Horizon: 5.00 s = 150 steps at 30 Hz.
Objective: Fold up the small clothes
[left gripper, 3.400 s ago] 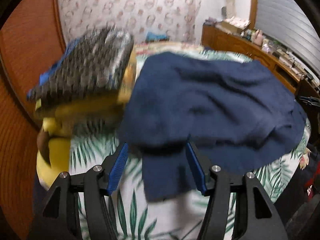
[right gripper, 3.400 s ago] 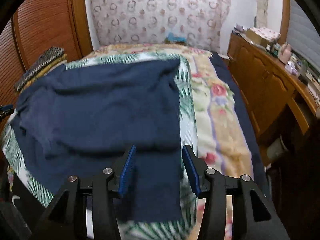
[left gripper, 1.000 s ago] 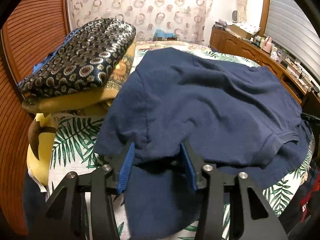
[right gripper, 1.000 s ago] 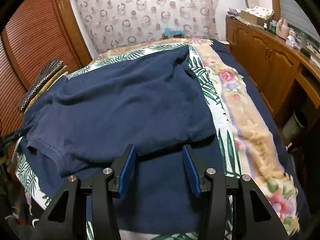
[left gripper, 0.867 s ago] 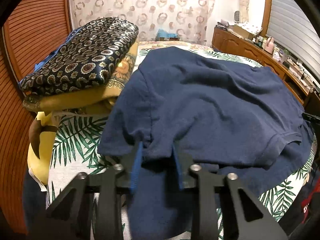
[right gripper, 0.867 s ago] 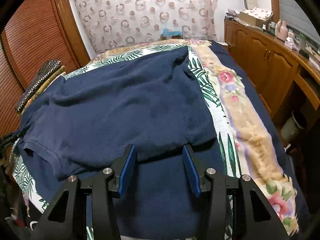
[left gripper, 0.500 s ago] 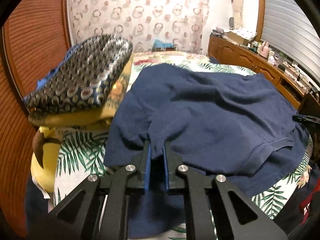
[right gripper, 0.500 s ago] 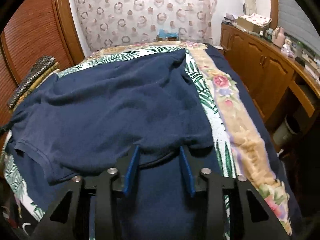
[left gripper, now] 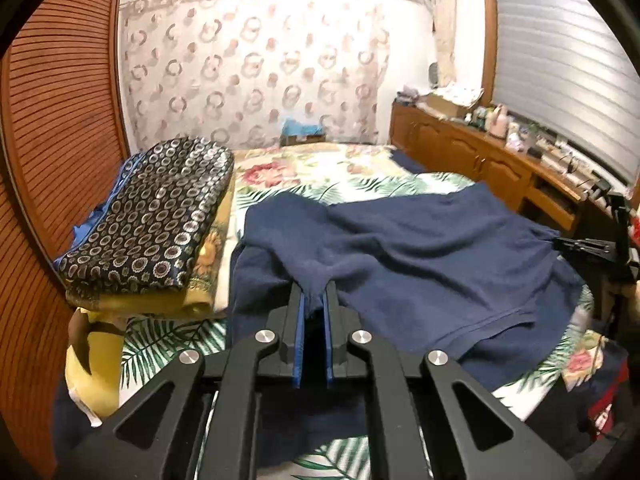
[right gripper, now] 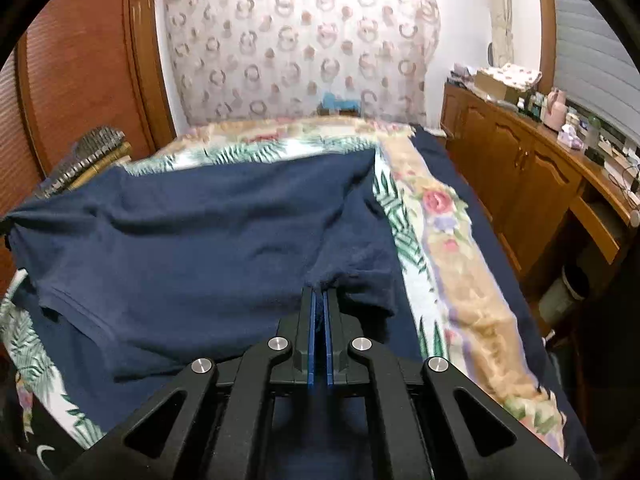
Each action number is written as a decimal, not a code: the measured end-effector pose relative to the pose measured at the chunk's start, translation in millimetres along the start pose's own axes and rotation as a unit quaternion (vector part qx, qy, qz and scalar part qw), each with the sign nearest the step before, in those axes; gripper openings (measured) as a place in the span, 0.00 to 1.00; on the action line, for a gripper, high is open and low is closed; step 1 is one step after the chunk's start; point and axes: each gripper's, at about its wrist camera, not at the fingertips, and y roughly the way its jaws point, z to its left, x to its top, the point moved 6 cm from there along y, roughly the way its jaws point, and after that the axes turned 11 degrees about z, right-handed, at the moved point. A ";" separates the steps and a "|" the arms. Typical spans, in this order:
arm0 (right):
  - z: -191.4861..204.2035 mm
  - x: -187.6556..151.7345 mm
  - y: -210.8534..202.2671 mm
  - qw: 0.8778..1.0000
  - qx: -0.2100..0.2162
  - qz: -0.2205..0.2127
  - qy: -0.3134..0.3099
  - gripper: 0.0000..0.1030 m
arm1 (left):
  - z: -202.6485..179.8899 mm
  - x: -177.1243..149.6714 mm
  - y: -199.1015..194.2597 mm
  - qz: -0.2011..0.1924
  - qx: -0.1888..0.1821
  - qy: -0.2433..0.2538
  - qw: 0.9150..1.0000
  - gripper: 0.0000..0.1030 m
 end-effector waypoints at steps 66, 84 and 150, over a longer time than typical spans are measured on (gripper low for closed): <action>74.7 -56.0 26.4 0.991 0.081 0.047 -0.093 0.50 | 60.9 -82.7 57.3 0.097 0.000 -0.125 0.987 0.50; 62.3 -66.8 18.5 0.992 0.093 0.042 -0.072 0.50 | -27.3 8.2 -13.9 -0.016 -0.103 -0.037 0.994 0.09; 77.5 -59.7 -29.5 0.994 0.084 -0.016 -0.063 0.50 | -140.4 14.1 46.6 0.050 -0.093 0.072 0.992 0.68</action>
